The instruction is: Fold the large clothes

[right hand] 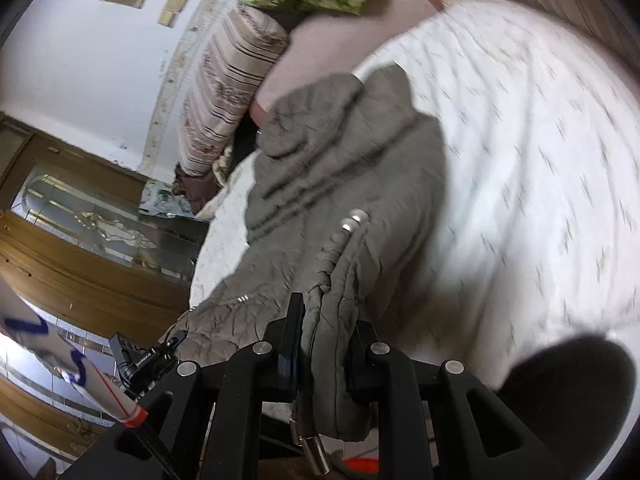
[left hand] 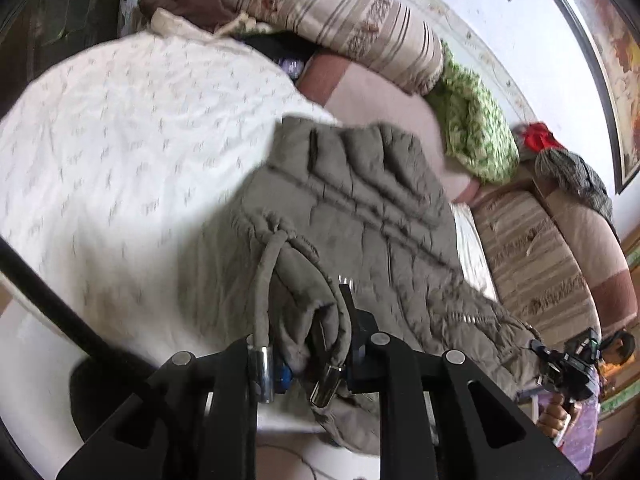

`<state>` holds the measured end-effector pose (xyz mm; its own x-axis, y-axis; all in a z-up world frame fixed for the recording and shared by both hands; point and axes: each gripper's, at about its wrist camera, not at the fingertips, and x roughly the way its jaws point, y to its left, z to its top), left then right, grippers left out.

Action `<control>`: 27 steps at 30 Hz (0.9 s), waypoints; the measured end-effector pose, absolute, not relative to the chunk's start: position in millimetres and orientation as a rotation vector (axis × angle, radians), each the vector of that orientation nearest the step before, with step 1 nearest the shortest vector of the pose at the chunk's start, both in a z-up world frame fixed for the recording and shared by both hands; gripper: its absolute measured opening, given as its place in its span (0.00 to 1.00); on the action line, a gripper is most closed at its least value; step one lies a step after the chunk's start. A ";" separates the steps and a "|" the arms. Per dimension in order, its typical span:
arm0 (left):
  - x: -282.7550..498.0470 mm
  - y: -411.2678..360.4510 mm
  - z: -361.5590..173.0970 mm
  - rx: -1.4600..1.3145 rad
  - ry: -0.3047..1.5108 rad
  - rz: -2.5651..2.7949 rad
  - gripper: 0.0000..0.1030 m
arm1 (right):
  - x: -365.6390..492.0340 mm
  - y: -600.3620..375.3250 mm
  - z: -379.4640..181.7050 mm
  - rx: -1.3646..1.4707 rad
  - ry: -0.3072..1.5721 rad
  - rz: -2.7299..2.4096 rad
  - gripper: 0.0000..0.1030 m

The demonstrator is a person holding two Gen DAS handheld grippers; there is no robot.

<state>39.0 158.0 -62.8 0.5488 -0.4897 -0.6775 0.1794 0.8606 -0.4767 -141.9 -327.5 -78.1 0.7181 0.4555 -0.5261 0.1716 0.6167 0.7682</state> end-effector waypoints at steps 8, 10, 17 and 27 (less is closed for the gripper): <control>108.1 118.6 -13.2 -0.274 0.815 -0.322 0.17 | -63.3 -342.0 -21.2 0.799 0.714 0.172 0.17; 127.9 104.3 0.0 -0.235 0.790 -0.311 0.17 | -41.8 -347.3 -14.7 0.782 0.714 0.159 0.17; 215.4 74.7 27.5 -0.229 0.790 -0.271 0.17 | 37.0 -374.3 6.5 0.723 0.725 0.084 0.17; 375.0 8.3 15.6 -0.136 0.848 -0.123 0.17 | 174.5 -424.6 -14.7 0.659 0.815 -0.108 0.17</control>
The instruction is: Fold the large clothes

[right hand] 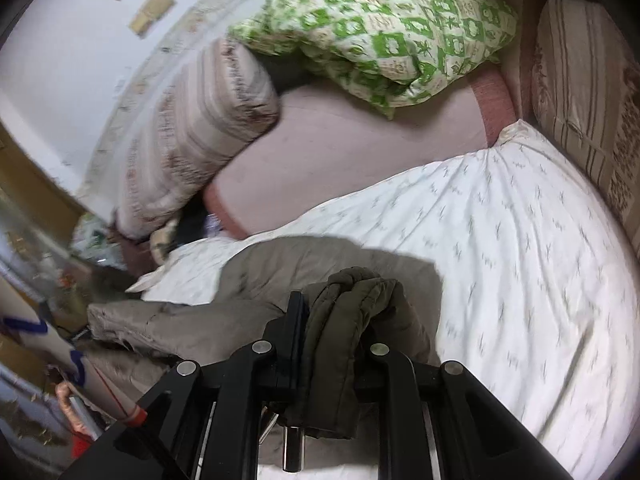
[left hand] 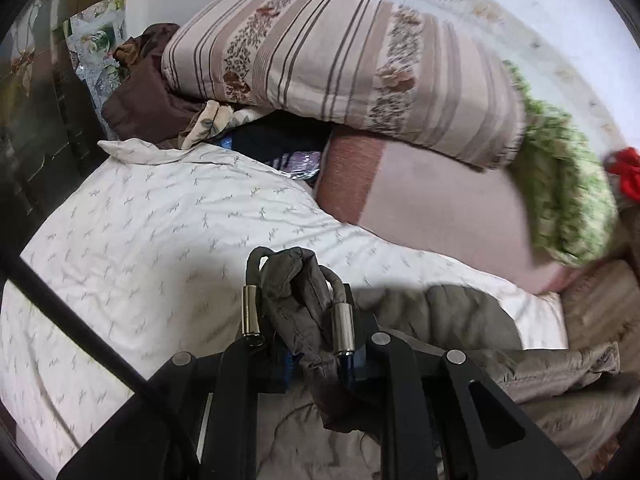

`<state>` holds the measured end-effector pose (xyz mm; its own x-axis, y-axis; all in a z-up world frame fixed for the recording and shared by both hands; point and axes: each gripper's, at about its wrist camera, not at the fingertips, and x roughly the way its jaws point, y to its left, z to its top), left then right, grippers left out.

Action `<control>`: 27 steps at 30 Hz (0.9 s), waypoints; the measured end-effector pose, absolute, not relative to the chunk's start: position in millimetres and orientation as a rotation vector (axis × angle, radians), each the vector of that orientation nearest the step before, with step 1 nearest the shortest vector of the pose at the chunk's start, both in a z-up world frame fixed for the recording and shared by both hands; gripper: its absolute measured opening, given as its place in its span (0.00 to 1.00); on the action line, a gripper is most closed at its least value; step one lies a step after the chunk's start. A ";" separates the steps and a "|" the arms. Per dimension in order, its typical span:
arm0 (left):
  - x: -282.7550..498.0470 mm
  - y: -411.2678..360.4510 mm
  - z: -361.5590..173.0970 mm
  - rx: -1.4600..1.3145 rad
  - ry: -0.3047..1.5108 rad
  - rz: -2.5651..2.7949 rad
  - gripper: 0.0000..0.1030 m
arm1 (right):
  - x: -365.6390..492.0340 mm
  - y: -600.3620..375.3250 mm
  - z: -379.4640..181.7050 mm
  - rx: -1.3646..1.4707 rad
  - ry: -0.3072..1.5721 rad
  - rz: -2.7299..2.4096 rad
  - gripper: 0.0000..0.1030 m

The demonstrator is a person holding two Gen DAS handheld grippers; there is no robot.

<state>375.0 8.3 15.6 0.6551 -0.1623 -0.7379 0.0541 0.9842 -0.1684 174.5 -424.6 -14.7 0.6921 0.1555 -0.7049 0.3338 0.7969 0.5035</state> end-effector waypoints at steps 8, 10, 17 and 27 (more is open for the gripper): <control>469.0 -23.3 -64.8 -0.063 0.977 -0.017 0.18 | 267.6 -447.5 -91.3 0.655 0.941 -0.195 0.17; 484.7 -27.4 -90.6 -0.056 1.009 -0.004 0.20 | 281.0 -451.1 -112.2 0.660 0.961 -0.197 0.17; 517.4 -41.6 -146.8 -0.046 1.078 0.011 0.24 | 300.9 -463.4 -162.8 0.736 0.959 -0.159 0.17; 530.6 -25.7 -163.7 -0.213 1.130 -0.050 0.37 | 298.6 -483.7 -196.1 0.956 0.891 -0.088 0.17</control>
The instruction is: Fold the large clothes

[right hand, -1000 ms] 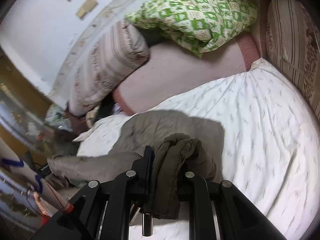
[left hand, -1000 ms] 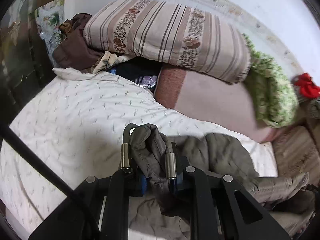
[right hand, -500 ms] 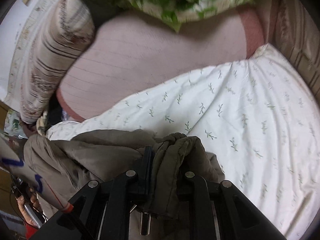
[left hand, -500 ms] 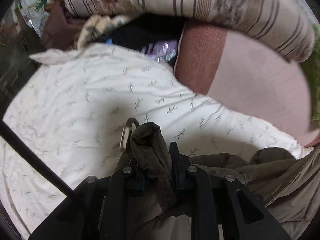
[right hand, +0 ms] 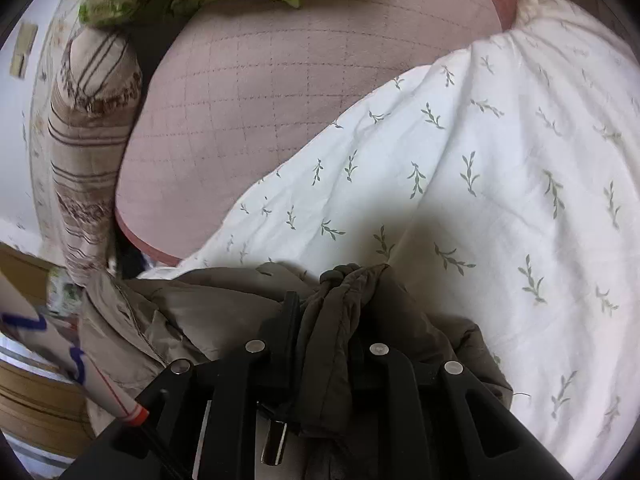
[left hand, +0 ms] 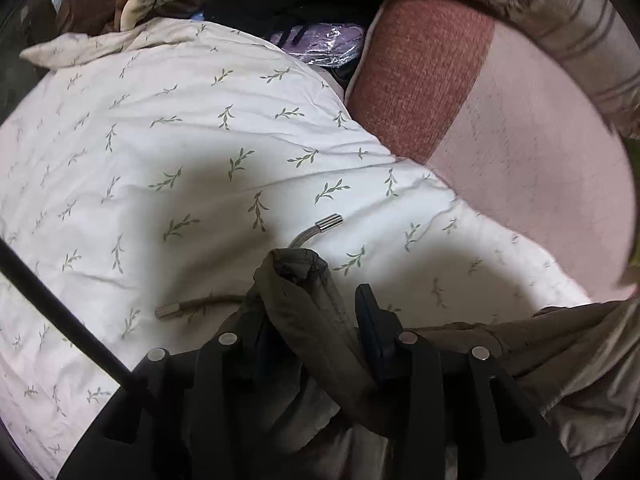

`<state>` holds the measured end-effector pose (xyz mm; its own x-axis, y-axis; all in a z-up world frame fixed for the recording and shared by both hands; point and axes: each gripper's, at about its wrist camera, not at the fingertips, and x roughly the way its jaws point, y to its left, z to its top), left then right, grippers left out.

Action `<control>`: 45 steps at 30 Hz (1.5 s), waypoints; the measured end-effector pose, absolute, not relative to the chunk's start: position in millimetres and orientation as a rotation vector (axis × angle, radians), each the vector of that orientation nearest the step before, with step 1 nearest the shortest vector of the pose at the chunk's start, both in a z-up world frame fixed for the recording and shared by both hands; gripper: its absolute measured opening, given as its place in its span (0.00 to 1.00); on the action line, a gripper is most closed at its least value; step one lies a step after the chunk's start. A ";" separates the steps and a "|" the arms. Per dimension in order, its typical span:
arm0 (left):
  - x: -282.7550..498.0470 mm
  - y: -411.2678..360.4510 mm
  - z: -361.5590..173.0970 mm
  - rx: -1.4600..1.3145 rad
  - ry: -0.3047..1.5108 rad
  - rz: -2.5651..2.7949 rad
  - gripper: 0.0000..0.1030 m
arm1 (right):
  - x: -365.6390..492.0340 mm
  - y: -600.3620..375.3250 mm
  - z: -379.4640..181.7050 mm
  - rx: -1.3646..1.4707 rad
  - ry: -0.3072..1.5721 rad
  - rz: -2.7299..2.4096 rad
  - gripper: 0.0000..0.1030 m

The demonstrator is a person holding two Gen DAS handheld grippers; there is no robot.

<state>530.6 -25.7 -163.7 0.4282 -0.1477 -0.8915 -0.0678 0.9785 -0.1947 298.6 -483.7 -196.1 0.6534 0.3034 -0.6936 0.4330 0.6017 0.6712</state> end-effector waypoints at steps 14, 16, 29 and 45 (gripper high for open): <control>431.1 1.6 -0.4 -0.140 0.896 -0.102 0.62 | 229.6 -439.7 -41.8 0.580 0.729 -0.281 0.82; 417.4 -13.0 2.5 -0.109 0.902 -0.140 0.62 | 225.8 -421.0 -28.9 0.532 0.725 -0.241 0.75; 431.9 -172.1 -106.4 0.195 1.020 -0.186 0.63 | 314.0 -321.0 -118.3 0.329 0.920 -0.135 0.72; 489.4 -175.8 -155.7 0.107 0.985 -0.153 0.80 | 356.0 -344.3 -172.4 0.312 0.882 -0.176 0.83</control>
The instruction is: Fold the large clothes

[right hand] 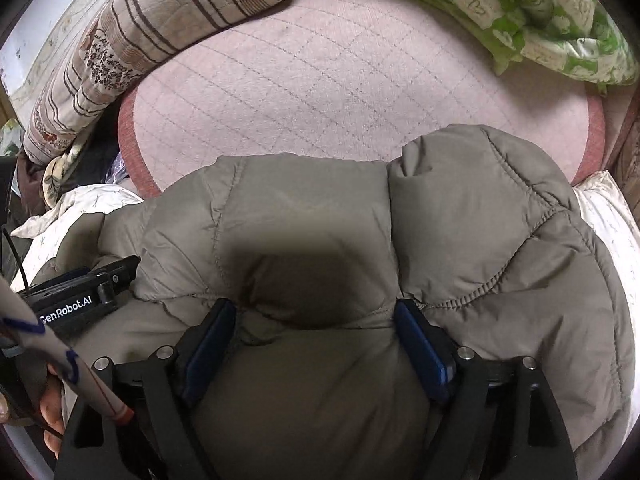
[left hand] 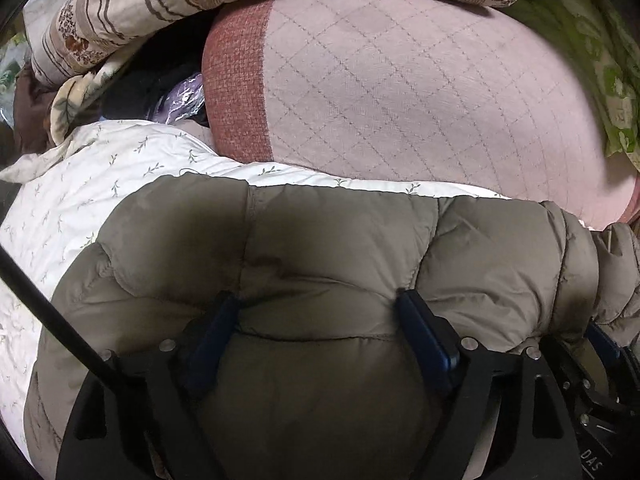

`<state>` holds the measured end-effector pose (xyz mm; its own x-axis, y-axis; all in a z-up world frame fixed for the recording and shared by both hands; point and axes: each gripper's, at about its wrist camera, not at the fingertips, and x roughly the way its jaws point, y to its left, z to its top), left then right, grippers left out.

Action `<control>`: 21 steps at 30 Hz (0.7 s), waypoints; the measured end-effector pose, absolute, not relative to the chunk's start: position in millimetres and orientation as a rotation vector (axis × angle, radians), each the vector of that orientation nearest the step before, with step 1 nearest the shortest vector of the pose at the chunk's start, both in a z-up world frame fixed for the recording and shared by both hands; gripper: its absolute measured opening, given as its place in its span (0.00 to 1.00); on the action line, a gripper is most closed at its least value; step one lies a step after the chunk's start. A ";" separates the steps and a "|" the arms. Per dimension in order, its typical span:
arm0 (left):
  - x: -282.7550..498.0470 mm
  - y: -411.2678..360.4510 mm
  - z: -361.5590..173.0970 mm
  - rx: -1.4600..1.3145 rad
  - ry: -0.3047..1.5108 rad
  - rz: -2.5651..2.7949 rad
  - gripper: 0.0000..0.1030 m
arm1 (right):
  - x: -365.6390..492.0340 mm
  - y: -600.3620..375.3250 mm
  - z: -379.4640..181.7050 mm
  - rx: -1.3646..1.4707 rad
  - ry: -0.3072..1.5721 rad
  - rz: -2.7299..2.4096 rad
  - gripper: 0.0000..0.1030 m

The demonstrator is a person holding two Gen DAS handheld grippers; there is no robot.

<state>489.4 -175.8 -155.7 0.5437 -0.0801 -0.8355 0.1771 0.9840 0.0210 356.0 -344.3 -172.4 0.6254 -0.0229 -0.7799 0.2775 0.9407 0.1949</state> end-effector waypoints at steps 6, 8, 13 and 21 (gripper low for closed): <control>433.2 -134.6 -91.0 0.032 0.929 -0.219 0.78 | 346.8 -335.5 -152.2 0.259 0.913 -0.231 0.83; 394.9 -111.5 -60.8 0.036 0.849 -0.226 0.78 | 324.7 -328.5 -127.1 0.266 0.875 -0.224 0.83; 286.9 -36.5 -5.5 0.043 0.684 -0.159 0.78 | 264.2 -300.9 -82.3 0.242 0.815 -0.192 0.82; 140.3 69.5 7.7 0.012 0.573 0.041 0.79 | 254.2 -247.9 -128.2 0.184 0.882 -0.218 0.71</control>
